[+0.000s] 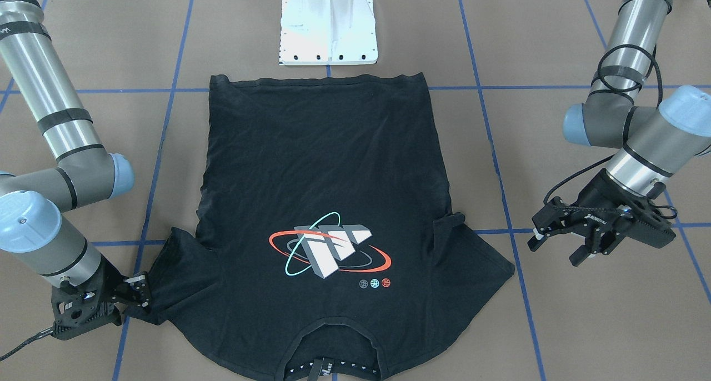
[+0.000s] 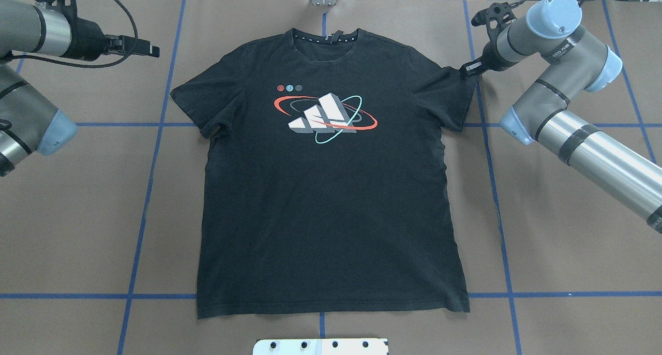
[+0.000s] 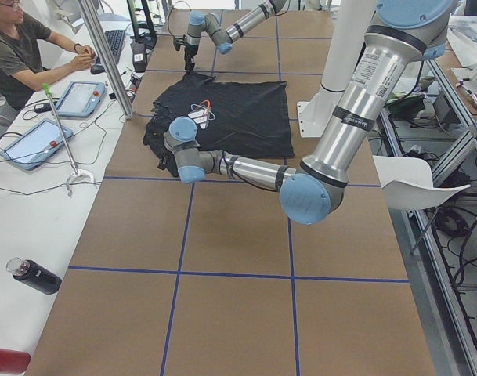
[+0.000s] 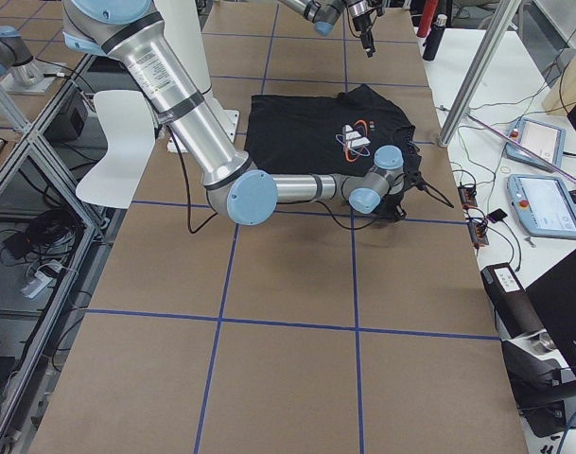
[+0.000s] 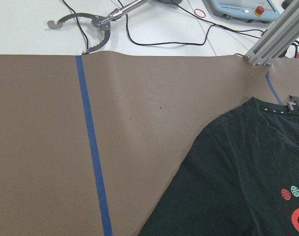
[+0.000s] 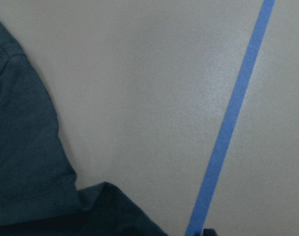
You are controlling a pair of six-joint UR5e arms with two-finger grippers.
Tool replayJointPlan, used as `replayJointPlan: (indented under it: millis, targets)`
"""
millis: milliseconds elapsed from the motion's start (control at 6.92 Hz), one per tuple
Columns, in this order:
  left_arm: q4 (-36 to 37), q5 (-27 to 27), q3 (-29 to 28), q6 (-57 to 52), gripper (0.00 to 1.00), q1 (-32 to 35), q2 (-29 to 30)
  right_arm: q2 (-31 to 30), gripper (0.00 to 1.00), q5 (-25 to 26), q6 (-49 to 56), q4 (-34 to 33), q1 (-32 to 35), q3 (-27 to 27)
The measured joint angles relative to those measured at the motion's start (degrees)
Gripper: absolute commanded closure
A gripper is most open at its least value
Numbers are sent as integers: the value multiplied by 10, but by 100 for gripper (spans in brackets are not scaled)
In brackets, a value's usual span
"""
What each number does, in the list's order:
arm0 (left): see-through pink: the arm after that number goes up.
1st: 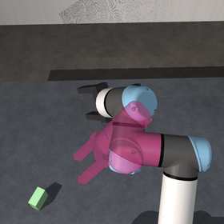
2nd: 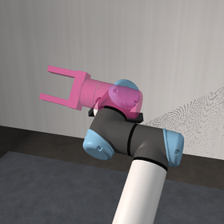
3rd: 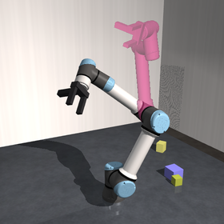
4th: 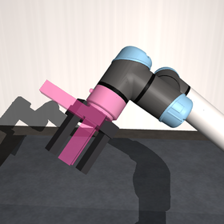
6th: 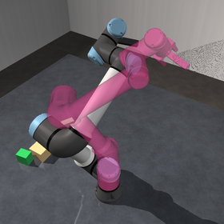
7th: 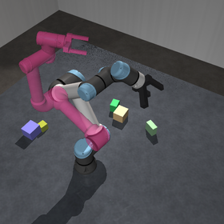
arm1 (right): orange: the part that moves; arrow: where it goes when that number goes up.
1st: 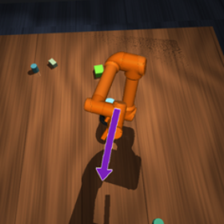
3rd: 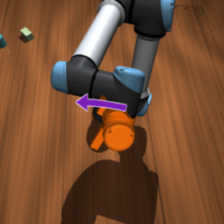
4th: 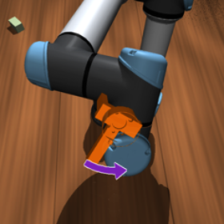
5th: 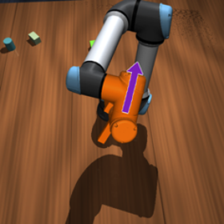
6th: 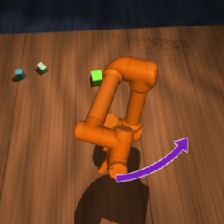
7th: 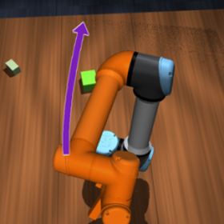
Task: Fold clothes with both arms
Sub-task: 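Move the right gripper toward the sleeve nearest it while the left arm waits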
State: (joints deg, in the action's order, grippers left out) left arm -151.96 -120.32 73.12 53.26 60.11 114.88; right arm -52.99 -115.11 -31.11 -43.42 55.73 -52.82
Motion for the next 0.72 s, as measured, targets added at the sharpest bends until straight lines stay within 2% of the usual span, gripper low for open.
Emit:
replayJointPlan:
  millis: [144,433,722]
  targets:
    - [0,0,0,0,0,0,0,0,61,-1,0,0,0,0]
    - [0,0,0,0,0,0,0,-1,97,-2,-2,0,0,0]
    - [0,0,0,0,1,0,0,-1,100,-2,-3,0,0,-2]
